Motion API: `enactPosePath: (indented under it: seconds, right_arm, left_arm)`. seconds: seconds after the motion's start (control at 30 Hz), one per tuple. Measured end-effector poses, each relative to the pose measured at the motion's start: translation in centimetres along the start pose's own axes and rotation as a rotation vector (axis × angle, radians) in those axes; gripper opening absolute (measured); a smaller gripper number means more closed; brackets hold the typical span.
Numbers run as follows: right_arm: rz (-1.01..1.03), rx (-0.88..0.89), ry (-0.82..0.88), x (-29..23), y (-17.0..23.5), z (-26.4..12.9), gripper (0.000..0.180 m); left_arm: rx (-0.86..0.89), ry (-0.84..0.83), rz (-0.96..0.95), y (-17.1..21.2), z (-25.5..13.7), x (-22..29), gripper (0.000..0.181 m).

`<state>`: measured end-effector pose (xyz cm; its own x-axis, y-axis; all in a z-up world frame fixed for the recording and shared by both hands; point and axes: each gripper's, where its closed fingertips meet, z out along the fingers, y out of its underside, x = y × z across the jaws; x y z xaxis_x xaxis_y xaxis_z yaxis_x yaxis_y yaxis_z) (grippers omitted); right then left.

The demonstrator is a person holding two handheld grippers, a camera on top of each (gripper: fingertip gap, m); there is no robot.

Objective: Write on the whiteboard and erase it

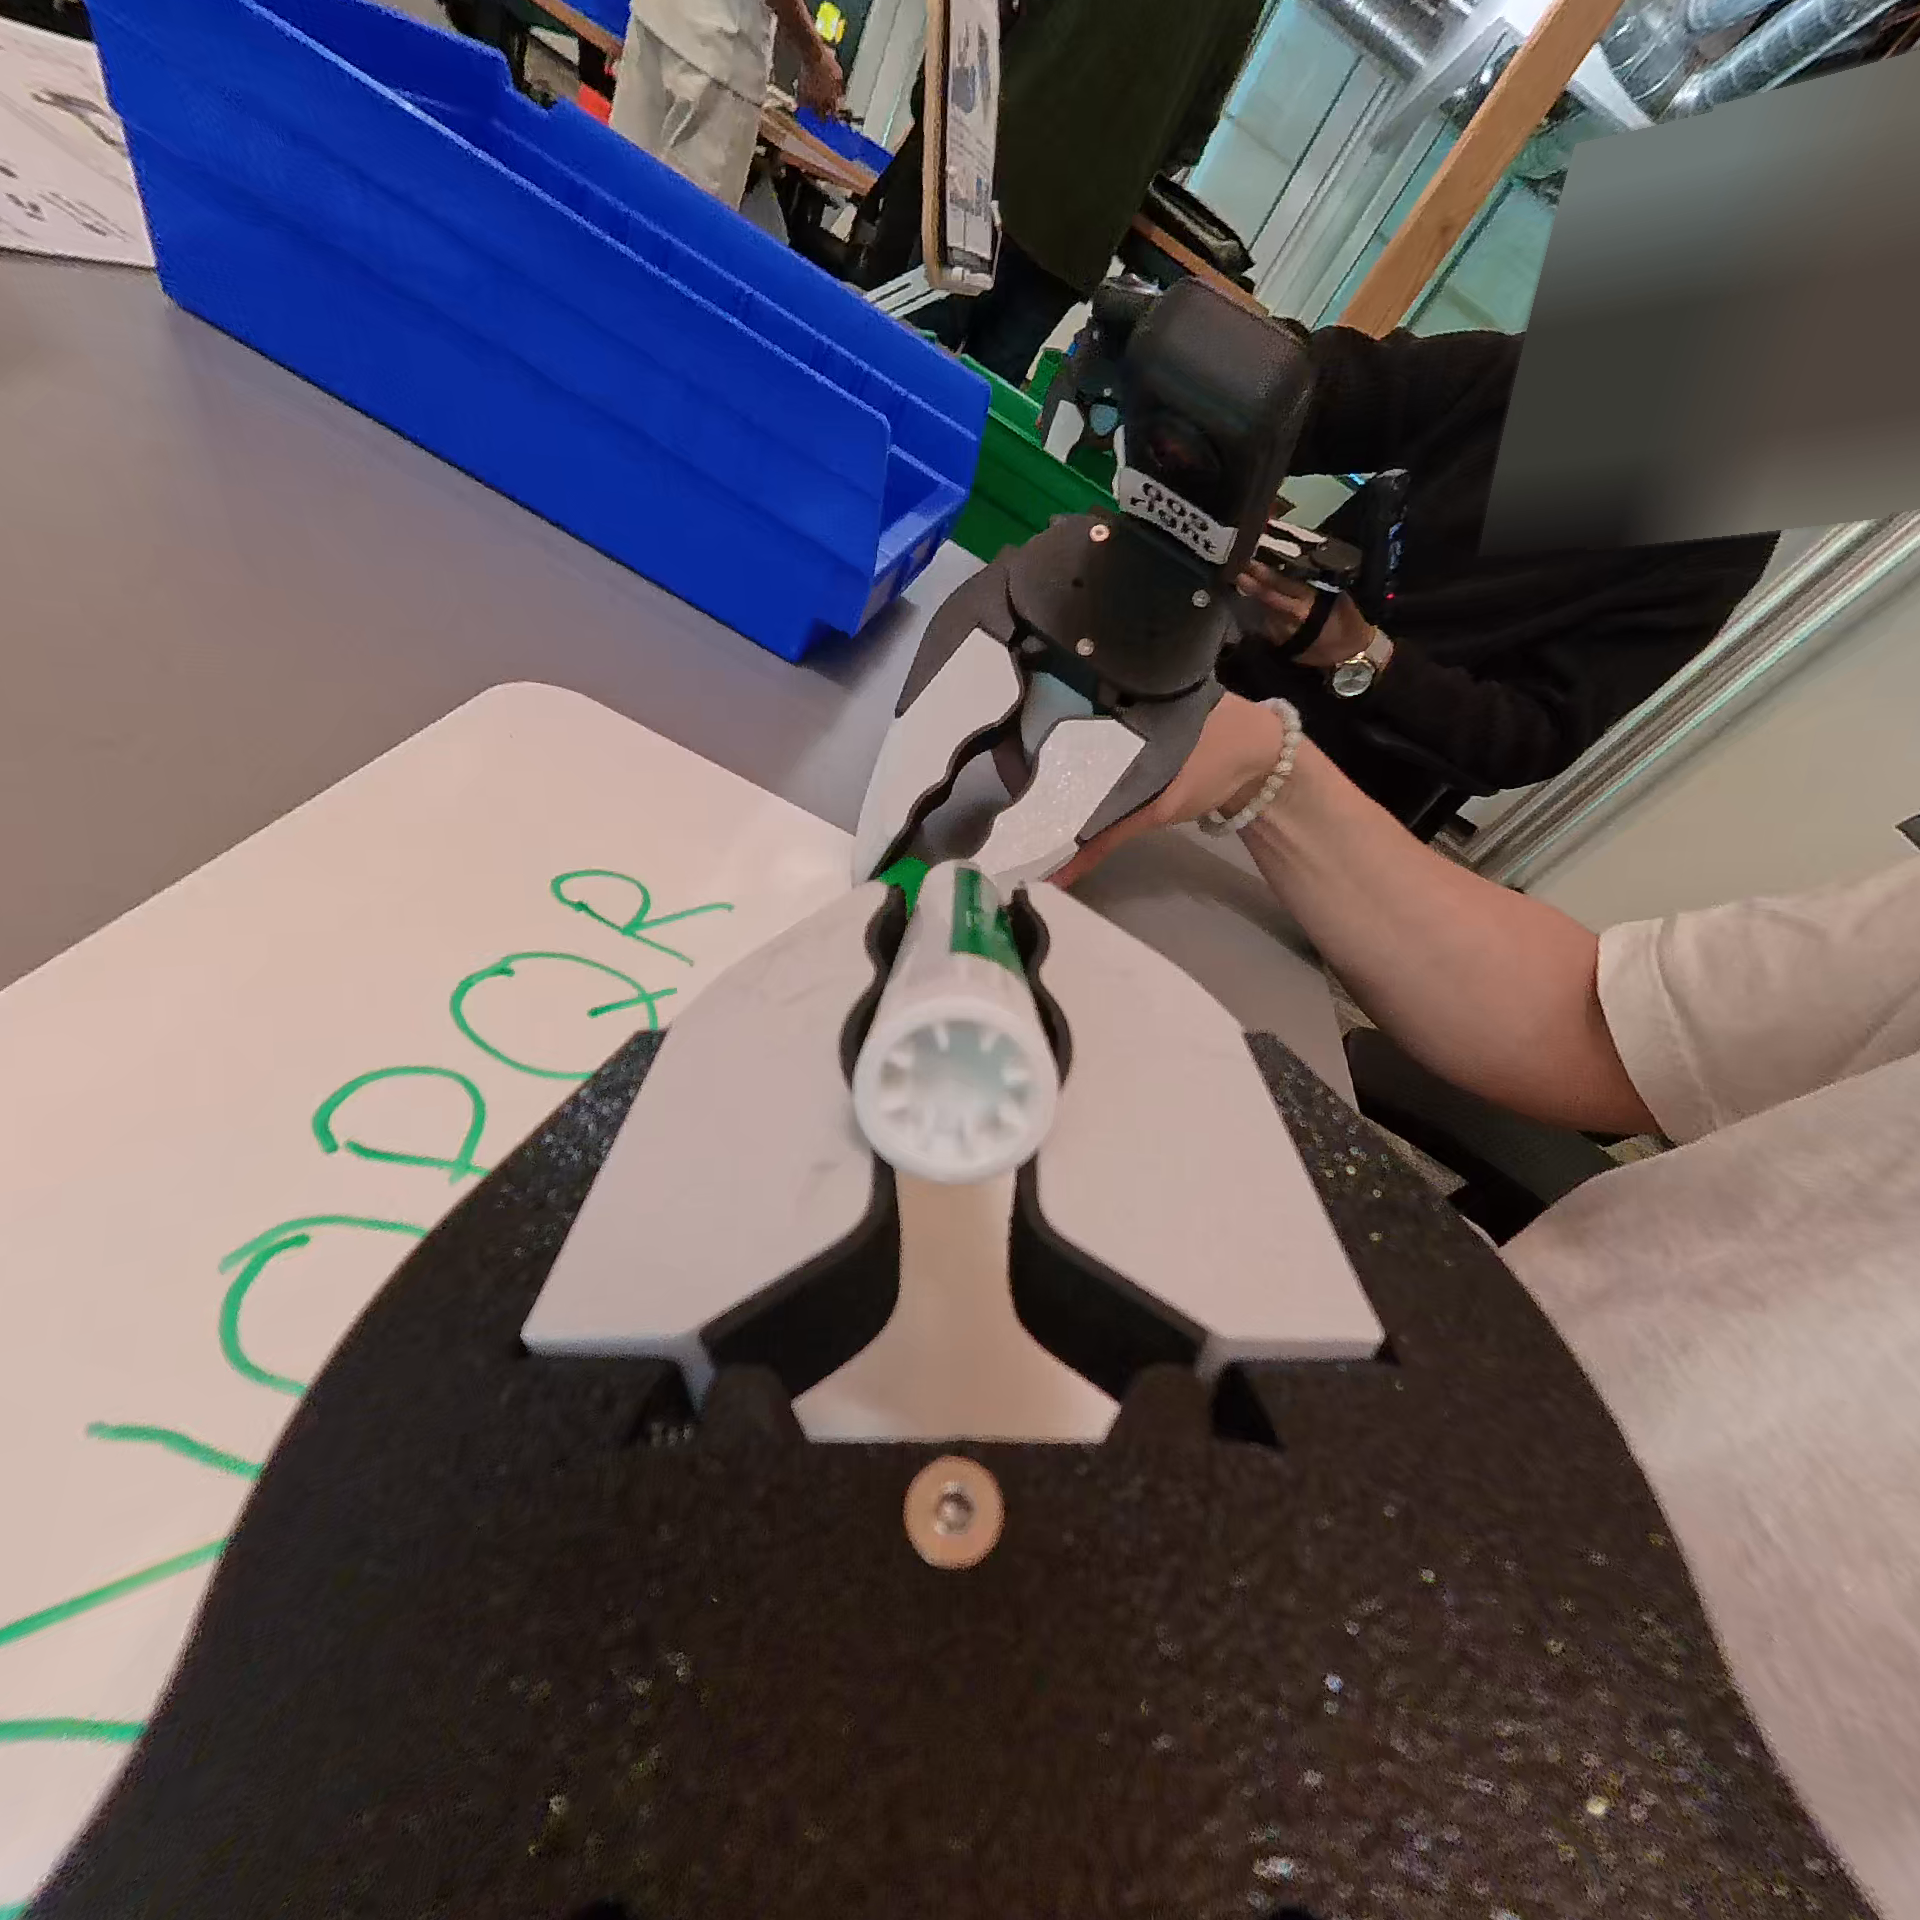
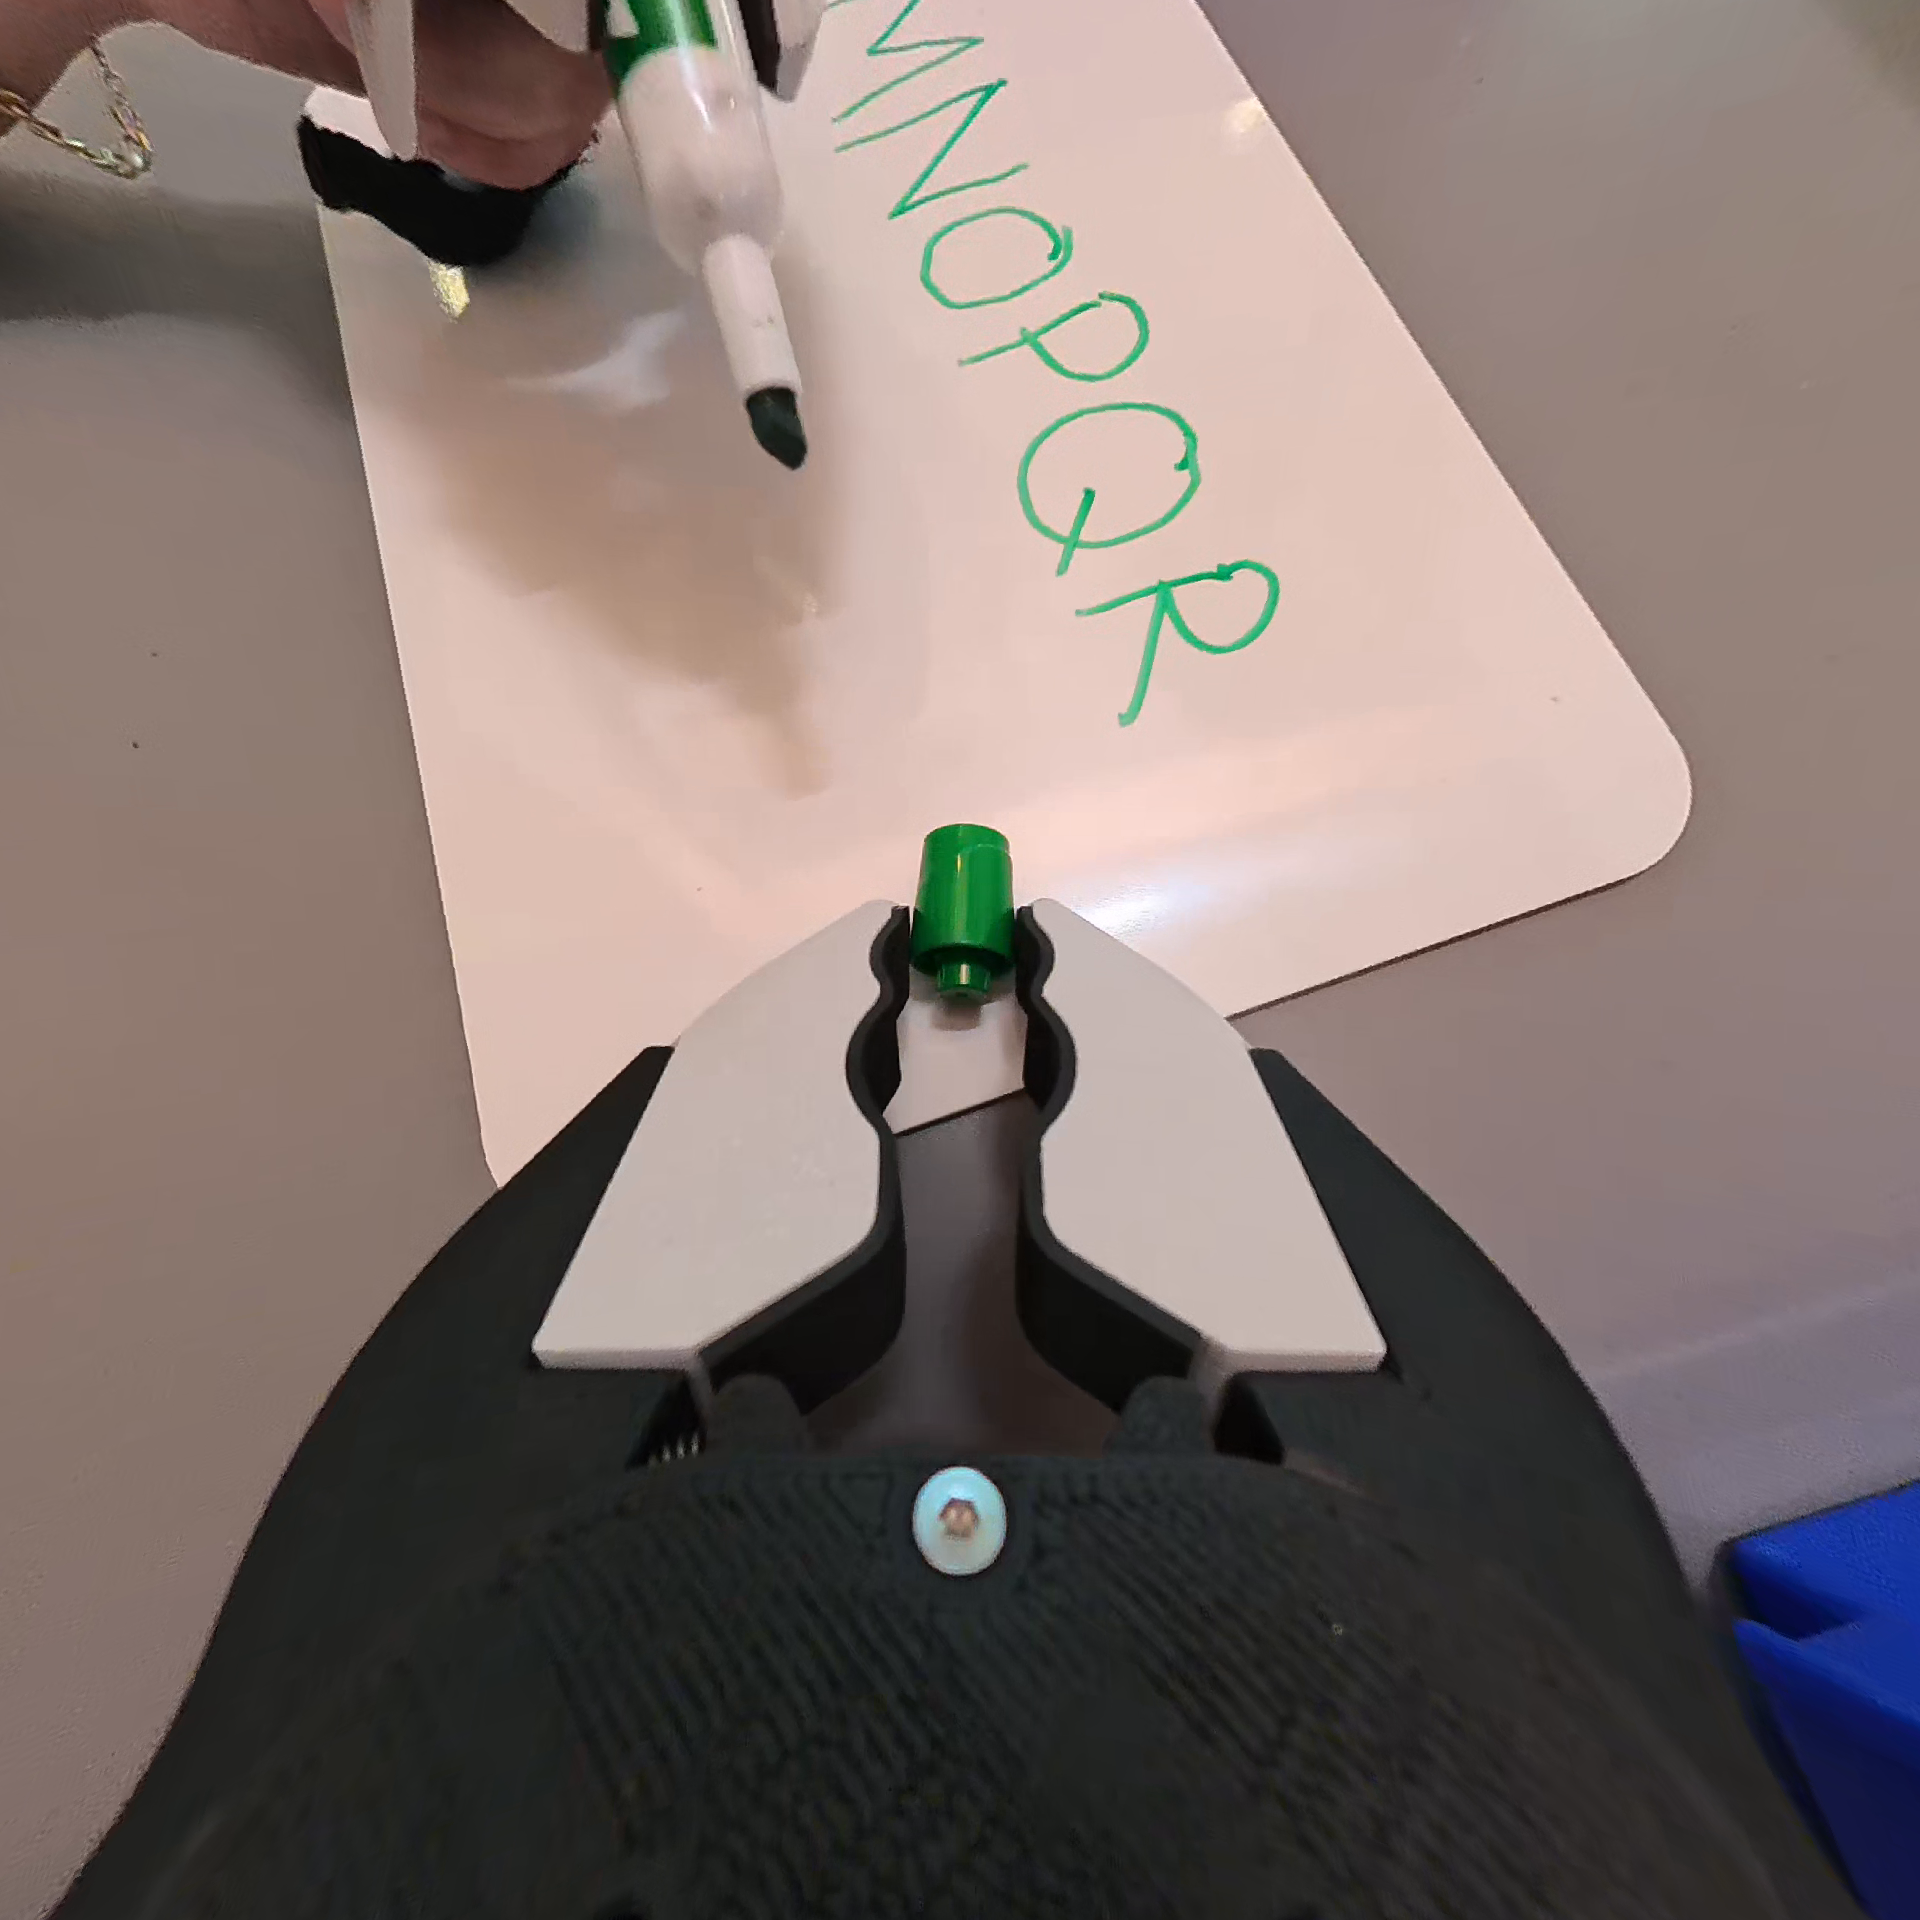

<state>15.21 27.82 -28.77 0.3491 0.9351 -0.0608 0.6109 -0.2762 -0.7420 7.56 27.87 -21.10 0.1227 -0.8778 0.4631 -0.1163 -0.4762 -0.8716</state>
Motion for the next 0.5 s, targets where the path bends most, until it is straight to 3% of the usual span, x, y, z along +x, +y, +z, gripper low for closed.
enactPosePath:
  seconds: [0.03,0.13,0.3,0.5]
  right_arm:
    - [0.000,-0.001,0.000,0.0,0.0,0.0,0.020]
    - [-0.014,0.015,0.011,0.1,-0.3,0.0,0.019]
    - [-0.015,0.390,-0.096,-2.1,-6.9,-3.4,0.019]
    - [0.017,0.614,-0.221,-3.1,-10.0,-5.6,0.019]
  left_arm:
    - [0.006,0.009,0.004,-0.1,0.0,0.1,0.019]
    - [0.043,0.014,0.016,-0.6,0.0,0.3,0.019]
    - [0.199,0.101,0.044,-3.5,-0.9,2.2,0.019]
    - [0.252,0.139,0.067,-5.2,-1.5,3.5,0.019]
